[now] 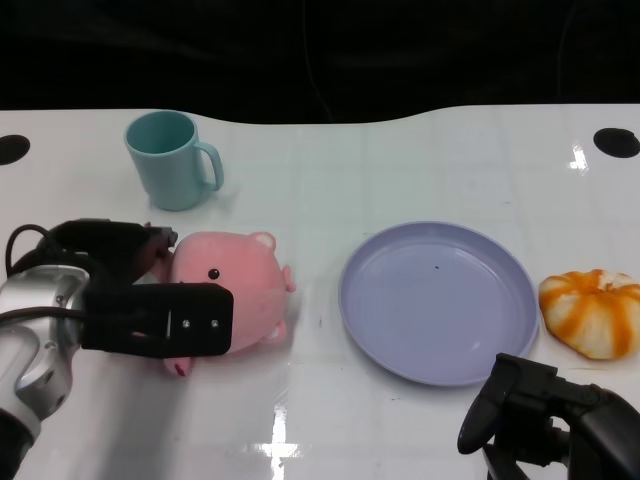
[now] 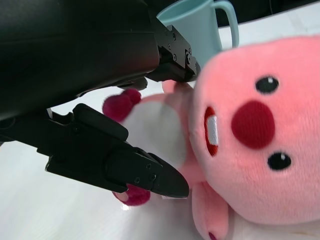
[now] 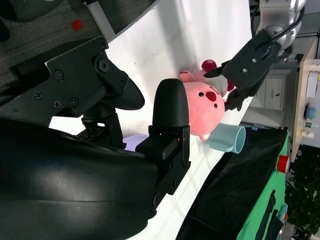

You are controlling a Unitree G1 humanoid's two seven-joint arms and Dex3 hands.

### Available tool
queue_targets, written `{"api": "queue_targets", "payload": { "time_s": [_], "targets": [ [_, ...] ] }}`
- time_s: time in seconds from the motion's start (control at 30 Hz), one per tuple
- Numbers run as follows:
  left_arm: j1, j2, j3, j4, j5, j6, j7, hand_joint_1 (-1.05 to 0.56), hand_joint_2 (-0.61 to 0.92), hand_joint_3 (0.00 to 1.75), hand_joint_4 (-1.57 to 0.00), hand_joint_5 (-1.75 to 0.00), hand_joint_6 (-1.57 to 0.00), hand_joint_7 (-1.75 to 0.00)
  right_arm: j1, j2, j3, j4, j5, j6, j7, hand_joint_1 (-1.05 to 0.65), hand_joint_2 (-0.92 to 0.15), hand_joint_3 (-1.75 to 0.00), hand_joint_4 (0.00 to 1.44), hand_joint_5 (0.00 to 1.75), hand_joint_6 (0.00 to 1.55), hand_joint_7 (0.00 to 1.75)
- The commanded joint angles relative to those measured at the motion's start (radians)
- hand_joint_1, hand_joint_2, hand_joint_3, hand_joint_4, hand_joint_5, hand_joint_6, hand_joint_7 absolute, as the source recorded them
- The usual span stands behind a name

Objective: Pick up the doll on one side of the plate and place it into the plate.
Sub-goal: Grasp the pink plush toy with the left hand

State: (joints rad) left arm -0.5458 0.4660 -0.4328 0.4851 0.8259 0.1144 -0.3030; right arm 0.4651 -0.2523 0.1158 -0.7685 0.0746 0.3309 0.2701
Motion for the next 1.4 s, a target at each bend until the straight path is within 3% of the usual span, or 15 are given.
{"api": "queue_targets", "payload": {
  "time_s": [0.03,0.57,0.77,0.8,0.83,0.9,0.93,0.97,1.0,1.17,1.3,1.4],
  "targets": [
    [-0.041,-0.009,-0.026,0.087,-0.006,-0.017,-0.009,-0.67,0.92,0.01,-0.18,-0.17,-0.27,0.0,0.009,-0.007,-0.006,-0.016,0.005,0.01,-0.003,-0.08,-0.61,-1.15,0.62,1.74,0.55,1.5],
    [-0.146,-0.165,-0.09,0.557,-0.071,-0.102,0.132,-0.6,0.92,0.06,-0.39,-0.09,-0.5,-0.04,0.022,-0.012,-0.009,-0.024,0.007,0.01,0.0,-0.09,-0.63,-1.11,0.62,1.72,0.56,1.47],
    [-0.117,-0.199,-0.087,0.625,-0.096,-0.141,0.252,-0.5,0.92,0.06,-0.68,-0.19,-0.76,-0.09,0.019,-0.012,-0.011,-0.023,0.01,0.02,-0.001,-0.11,-0.63,-1.11,0.62,1.72,0.56,1.46],
    [-0.109,-0.202,-0.083,0.631,-0.101,-0.157,0.29,-0.42,0.92,0.07,-0.72,-0.39,-0.86,-0.15,0.018,-0.012,-0.011,-0.023,0.011,0.023,-0.001,-0.11,-0.63,-1.11,0.62,1.71,0.56,1.46],
    [-0.104,-0.204,-0.084,0.637,-0.104,-0.169,0.32,-0.35,0.92,0.12,-0.7,-0.75,-0.93,-0.27,0.017,-0.013,-0.012,-0.022,0.011,0.023,0.0,-0.11,-0.63,-1.11,0.62,1.71,0.56,1.46],
    [-0.101,-0.205,-0.092,0.646,-0.099,-0.185,0.364,-0.32,0.92,0.15,-0.71,-0.97,-0.99,-0.37,0.016,-0.014,-0.012,-0.019,0.01,0.017,0.003,-0.11,-0.63,-1.11,0.61,1.71,0.56,1.46],
    [-0.1,-0.204,-0.096,0.65,-0.095,-0.189,0.382,-0.31,0.92,0.13,-0.69,-1.23,-1.01,-0.5,0.016,-0.014,-0.012,-0.018,0.011,0.015,0.003,-0.1,-0.63,-1.11,0.61,1.71,0.57,1.46],
    [-0.098,-0.206,-0.098,0.655,-0.094,-0.188,0.399,-0.29,0.92,0.13,-0.67,-1.5,-0.95,-0.75,0.016,-0.013,-0.013,-0.016,0.012,0.012,0.004,-0.1,-0.63,-1.11,0.61,1.71,0.57,1.46],
    [-0.096,-0.206,-0.097,0.658,-0.096,-0.189,0.412,-0.28,0.92,0.18,-0.68,-1.62,-0.89,-0.85,0.016,-0.012,-0.014,-0.014,0.014,0.01,0.004,-0.1,-0.63,-1.11,0.61,1.72,0.57,1.46],
    [-0.08,-0.203,-0.086,0.643,-0.113,-0.192,0.47,-0.24,0.92,0.31,-0.69,-1.74,-0.64,-1.49,0.014,-0.013,-0.019,-0.007,0.016,0.008,0.007,-0.11,-0.63,-1.12,0.62,1.72,0.57,1.47],
    [-0.051,-0.2,-0.051,0.587,-0.154,-0.215,0.539,-0.25,0.92,0.31,-0.72,-1.75,-0.62,-1.59,0.006,-0.013,-0.023,0.002,0.018,0.003,0.01,-0.1,-0.63,-1.11,0.62,1.73,0.57,1.47],
    [-0.02,-0.2,0.007,0.531,-0.213,-0.244,0.592,-0.19,0.8,0.54,-0.86,-1.75,-0.67,-1.73,0.002,-0.013,-0.021,0.008,0.012,-0.005,0.011,-0.09,-0.63,-1.13,0.62,1.73,0.57,1.48]
  ]
}}
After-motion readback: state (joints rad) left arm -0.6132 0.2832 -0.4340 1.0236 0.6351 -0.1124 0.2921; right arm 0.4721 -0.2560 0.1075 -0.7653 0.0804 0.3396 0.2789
